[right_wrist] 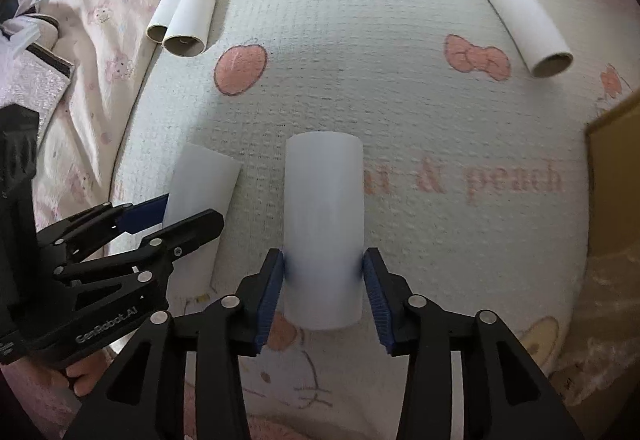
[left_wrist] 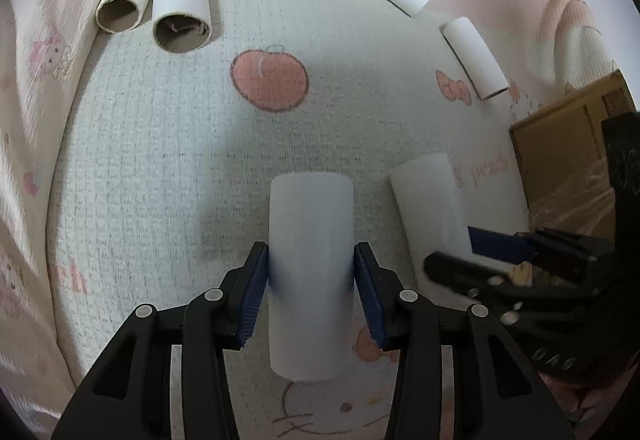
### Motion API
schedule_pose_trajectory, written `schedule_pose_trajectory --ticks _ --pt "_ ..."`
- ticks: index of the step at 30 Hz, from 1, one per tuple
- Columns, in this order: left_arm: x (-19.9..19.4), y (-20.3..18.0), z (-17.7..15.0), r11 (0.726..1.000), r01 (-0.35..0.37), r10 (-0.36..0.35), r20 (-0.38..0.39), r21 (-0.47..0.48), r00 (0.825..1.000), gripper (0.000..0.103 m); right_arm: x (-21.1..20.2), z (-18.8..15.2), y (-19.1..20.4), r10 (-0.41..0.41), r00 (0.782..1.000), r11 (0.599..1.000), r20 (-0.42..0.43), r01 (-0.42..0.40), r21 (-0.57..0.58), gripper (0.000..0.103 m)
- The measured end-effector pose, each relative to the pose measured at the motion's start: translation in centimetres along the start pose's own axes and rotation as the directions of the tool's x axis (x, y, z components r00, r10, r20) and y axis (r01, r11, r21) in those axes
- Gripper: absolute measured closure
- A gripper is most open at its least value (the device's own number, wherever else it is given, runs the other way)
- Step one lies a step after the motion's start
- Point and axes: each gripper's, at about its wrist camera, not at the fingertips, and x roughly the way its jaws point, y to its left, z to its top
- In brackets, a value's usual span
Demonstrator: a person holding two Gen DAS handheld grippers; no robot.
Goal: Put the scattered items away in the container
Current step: 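Lift the held white tubes with both grippers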
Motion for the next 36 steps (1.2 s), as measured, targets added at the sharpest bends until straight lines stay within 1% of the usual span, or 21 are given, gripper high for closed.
schedule_pose_trajectory --ticks 3,7,9,13,20,21,24,27,30,32,36 --pt "0.4 0.1 0.3 1.0 0.001 -0.001 -0.005 -0.004 1.0 0.056 0.9 0.4 0.3 -0.002 1.0 1.0 -0.001 0.002 0.007 0.062" --pt "0.5 0.6 0.3 0.999 0.032 -0.032 0.0 -0.043 0.999 0.056 1.7 0.7 -0.5 0.028 1.0 0.998 -0.009 -0.027 0.064 0.062" --pt "0.5 0.6 0.1 0.998 0.038 -0.038 -0.005 -0.047 0.999 0.056 2.5 0.9 -0.6 0.032 0.999 0.996 -0.011 -0.031 0.088 0.062" --pt "0.7 0.2 0.0 0.999 0.035 -0.035 -0.004 -0.037 0.999 0.056 2.7 1.0 0.2 -0.003 1.0 0.998 0.002 0.003 0.06 0.062" --pt "0.8 0.1 0.0 0.998 0.044 -0.045 -0.029 -0.033 0.999 0.056 3.1 0.8 0.9 -0.004 1.0 0.998 0.01 0.003 0.055 0.062" --pt "0.7 0.1 -0.1 0.998 0.044 -0.045 -0.033 -0.033 0.998 0.056 2.3 0.1 0.2 -0.003 1.0 0.999 0.01 0.002 0.053 0.062" --pt "0.6 -0.3 -0.6 0.998 0.049 -0.05 -0.042 -0.031 0.998 0.056 1.9 -0.9 0.1 0.006 1.0 0.998 0.004 -0.006 0.068 0.062" --pt "-0.3 -0.9 -1.2 0.999 0.031 -0.031 -0.021 -0.017 0.999 0.056 1.3 -2.1 0.1 0.03 0.999 0.995 0.011 -0.031 0.092 0.062" --pt "-1.5 -1.6 -1.6 0.999 0.045 -0.045 -0.002 -0.015 0.999 0.056 0.2 -3.2 -0.3 0.042 0.999 0.992 0.03 -0.046 0.121 0.062" --pt "-2.3 -2.1 -1.8 0.999 0.051 -0.05 0.007 -0.011 0.999 0.056 -0.9 -3.8 -0.6 0.047 0.997 0.989 0.063 -0.055 0.135 0.062" --pt "-4.3 -3.8 -2.3 0.998 0.06 -0.061 0.041 0.029 0.997 0.056 -3.7 -4.9 -1.2 0.049 0.991 0.985 0.128 -0.068 0.155 0.062"
